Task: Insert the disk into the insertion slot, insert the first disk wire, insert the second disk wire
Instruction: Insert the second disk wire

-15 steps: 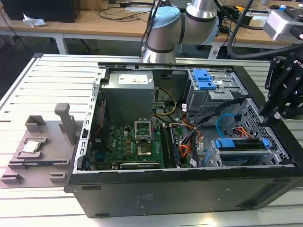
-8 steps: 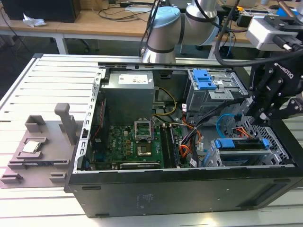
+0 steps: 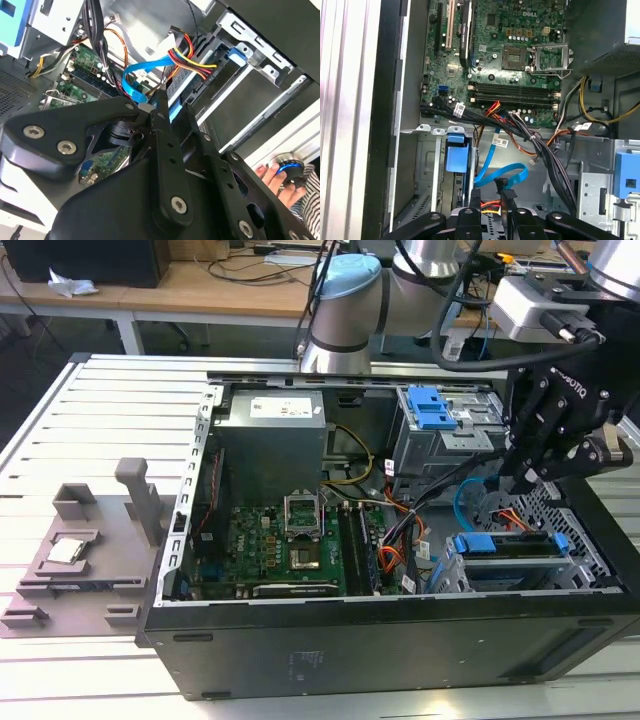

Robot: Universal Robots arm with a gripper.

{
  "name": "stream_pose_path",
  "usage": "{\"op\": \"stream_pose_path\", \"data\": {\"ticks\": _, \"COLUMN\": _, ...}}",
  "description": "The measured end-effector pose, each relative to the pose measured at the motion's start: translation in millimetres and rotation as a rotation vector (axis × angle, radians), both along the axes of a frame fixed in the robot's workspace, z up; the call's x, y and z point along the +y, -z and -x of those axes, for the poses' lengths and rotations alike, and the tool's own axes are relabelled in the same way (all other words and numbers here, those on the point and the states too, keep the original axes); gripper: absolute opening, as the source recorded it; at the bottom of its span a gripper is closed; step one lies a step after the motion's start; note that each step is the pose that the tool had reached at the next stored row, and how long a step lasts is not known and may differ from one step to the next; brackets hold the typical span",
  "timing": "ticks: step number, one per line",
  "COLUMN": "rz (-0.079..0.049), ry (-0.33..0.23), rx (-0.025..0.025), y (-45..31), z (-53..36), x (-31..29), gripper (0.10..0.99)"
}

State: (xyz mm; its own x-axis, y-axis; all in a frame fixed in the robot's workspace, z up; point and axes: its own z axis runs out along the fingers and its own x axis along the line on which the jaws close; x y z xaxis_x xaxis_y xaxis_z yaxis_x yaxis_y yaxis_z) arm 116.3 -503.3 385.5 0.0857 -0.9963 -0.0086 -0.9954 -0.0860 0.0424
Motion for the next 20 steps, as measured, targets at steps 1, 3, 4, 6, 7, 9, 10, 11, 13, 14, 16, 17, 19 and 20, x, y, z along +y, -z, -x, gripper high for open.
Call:
{"op": "stream_pose_path", "data": {"ticks": 1, "rz": 0.0, "ry": -0.001, "rx": -0.0009, "y": -1.6, "z": 0.7, "x": 0.0, "gripper": 0.302}}
{"op": "stream_pose_path", "data": {"ticks": 3, "rz": -0.001, "ry": -0.001, "rx": -0.0032, "y": -3.3, "z": 2.3, "x": -0.1, "gripper": 0.302}}
{"op": "stream_pose_path", "data": {"ticks": 4, "rz": -0.001, "ry": -0.001, "rx": -0.0037, "y": -3.2, "z": 3.7, "x": -0.4, "gripper": 0.302}}
{"op": "stream_pose_path", "data": {"ticks": 6, "rz": -0.001, "ry": -0.001, "rx": -0.0042, "y": -3.4, "z": 6.7, "x": -3.6, "gripper": 0.302}}
{"op": "stream_pose_path", "data": {"ticks": 7, "rz": -0.002, "ry": -0.001, "rx": -0.0046, "y": -3.4, "z": 8.6, "x": -7.4, "gripper": 0.302}}
{"op": "stream_pose_path", "data": {"ticks": 9, "rz": -0.002, "ry": -0.002, "rx": -0.0049, "y": -3.3, "z": 10.9, "x": -9.0, "gripper": 0.302}}
{"op": "stream_pose_path", "data": {"ticks": 10, "rz": -0.002, "ry": -0.018, "rx": -0.0049, "y": -3.1, "z": 11.3, "x": -9.0, "gripper": 0.302}}
{"op": "stream_pose_path", "data": {"ticks": 11, "rz": -0.002, "ry": -0.037, "rx": -0.005, "y": -2.7, "z": 11.3, "x": -8.8, "gripper": 0.302}}
{"op": "stream_pose_path", "data": {"ticks": 13, "rz": -0.002, "ry": -0.065, "rx": -0.0049, "y": -2.0, "z": 11.4, "x": -7.9, "gripper": 0.302}}
{"op": "stream_pose_path", "data": {"ticks": 14, "rz": -0.002, "ry": -0.073, "rx": -0.0049, "y": -1.6, "z": 11.4, "x": -7.1, "gripper": 0.302}}
{"op": "stream_pose_path", "data": {"ticks": 16, "rz": -0.002, "ry": -0.085, "rx": -0.0049, "y": -0.2, "z": 11.4, "x": 3.2, "gripper": 0.302}}
{"op": "stream_pose_path", "data": {"ticks": 17, "rz": -0.002, "ry": -0.093, "rx": -0.0049, "y": 1.8, "z": 11.3, "x": 8.0, "gripper": 0.302}}
{"op": "stream_pose_path", "data": {"ticks": 19, "rz": -0.002, "ry": -0.12, "rx": -0.0048, "y": 7.6, "z": 11.4, "x": 8.3, "gripper": 0.302}}
{"op": "stream_pose_path", "data": {"ticks": 20, "rz": -0.001, "ry": -0.137, "rx": -0.0047, "y": 11.2, "z": 11.4, "x": 8.2, "gripper": 0.302}}
